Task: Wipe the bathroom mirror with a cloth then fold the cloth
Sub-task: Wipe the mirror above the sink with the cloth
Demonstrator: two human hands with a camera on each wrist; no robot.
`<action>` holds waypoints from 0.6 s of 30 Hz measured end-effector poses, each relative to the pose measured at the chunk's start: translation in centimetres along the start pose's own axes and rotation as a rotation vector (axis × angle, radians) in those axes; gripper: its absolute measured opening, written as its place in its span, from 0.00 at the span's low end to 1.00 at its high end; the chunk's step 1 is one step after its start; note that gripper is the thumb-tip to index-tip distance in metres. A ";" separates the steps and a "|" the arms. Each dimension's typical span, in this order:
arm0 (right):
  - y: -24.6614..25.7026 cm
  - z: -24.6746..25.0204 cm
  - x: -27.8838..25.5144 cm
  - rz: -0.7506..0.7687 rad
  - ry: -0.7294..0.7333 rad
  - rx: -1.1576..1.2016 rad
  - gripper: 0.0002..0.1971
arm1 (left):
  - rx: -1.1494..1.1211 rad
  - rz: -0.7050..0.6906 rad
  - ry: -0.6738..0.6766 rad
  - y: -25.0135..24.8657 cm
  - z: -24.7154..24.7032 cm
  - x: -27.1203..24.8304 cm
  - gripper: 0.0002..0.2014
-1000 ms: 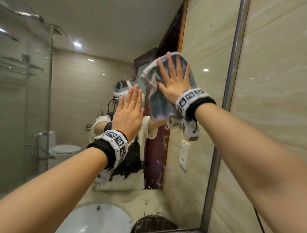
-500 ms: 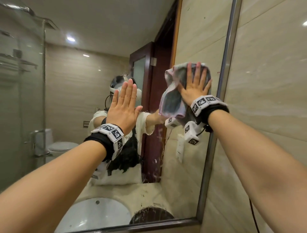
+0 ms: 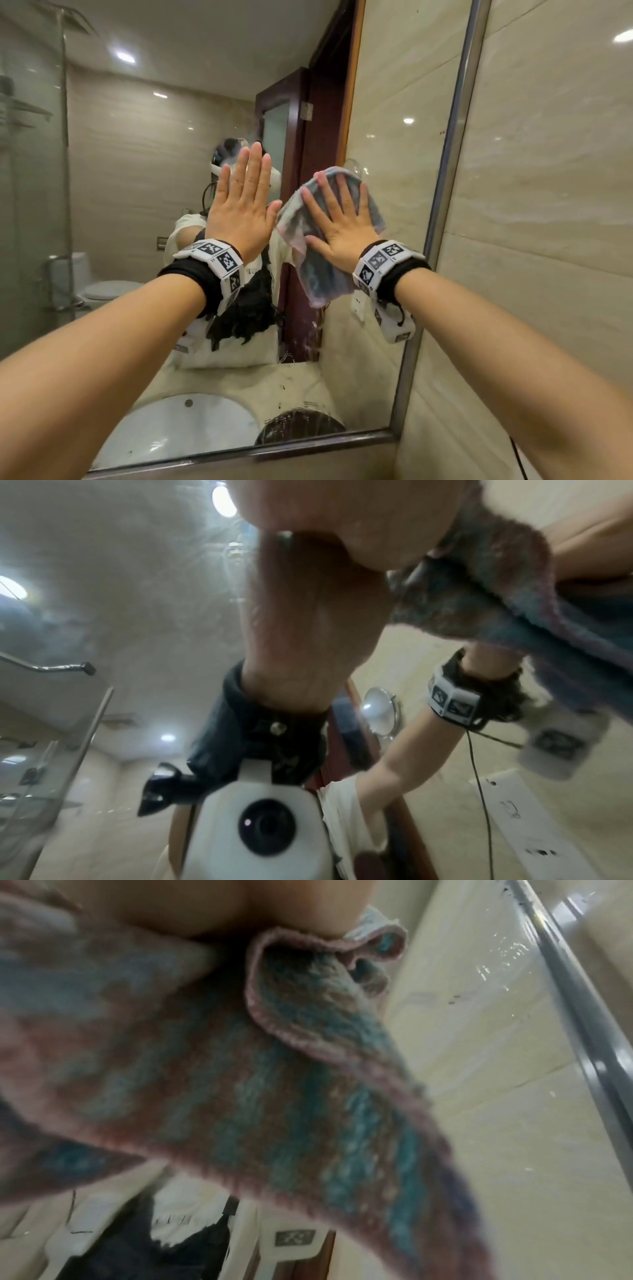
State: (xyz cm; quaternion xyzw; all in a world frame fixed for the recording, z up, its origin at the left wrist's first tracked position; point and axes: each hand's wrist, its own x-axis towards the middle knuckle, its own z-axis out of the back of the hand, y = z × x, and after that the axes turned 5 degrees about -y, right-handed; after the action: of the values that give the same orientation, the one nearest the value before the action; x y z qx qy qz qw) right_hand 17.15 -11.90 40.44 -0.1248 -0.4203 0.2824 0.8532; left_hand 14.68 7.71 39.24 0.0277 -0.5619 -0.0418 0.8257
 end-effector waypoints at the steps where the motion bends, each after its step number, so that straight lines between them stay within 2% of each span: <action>1: 0.2 -0.1 -0.2 0.008 0.015 -0.014 0.37 | 0.000 -0.001 0.005 0.0 0.0 0.0 0.32; 4: -0.8 0.4 0.3 -0.005 0.031 -0.014 0.38 | 0.007 -0.008 0.005 -0.1 0.2 0.0 0.32; 5: -1.6 0.8 0.7 -0.058 0.021 0.024 0.38 | 0.003 -0.008 0.001 -0.1 0.3 0.0 0.32; 9: -5.7 2.4 2.1 -0.519 -0.091 0.219 0.41 | 0.026 -0.004 -0.010 0.0 0.2 -0.1 0.32; 11: -7.1 2.6 2.2 -0.650 -0.121 0.249 0.41 | 0.022 -0.001 -0.008 0.0 0.1 -0.1 0.32; 18: -6.9 1.4 2.1 -0.802 -0.239 0.319 0.45 | 0.018 0.002 -0.004 -0.2 0.2 0.0 0.32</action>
State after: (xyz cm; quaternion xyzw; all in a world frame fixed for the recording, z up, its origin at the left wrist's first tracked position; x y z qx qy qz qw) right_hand 19.64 -16.34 45.78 0.2147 -0.4823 0.0032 0.8493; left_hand 14.51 7.56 39.25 0.0345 -0.5641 -0.0359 0.8242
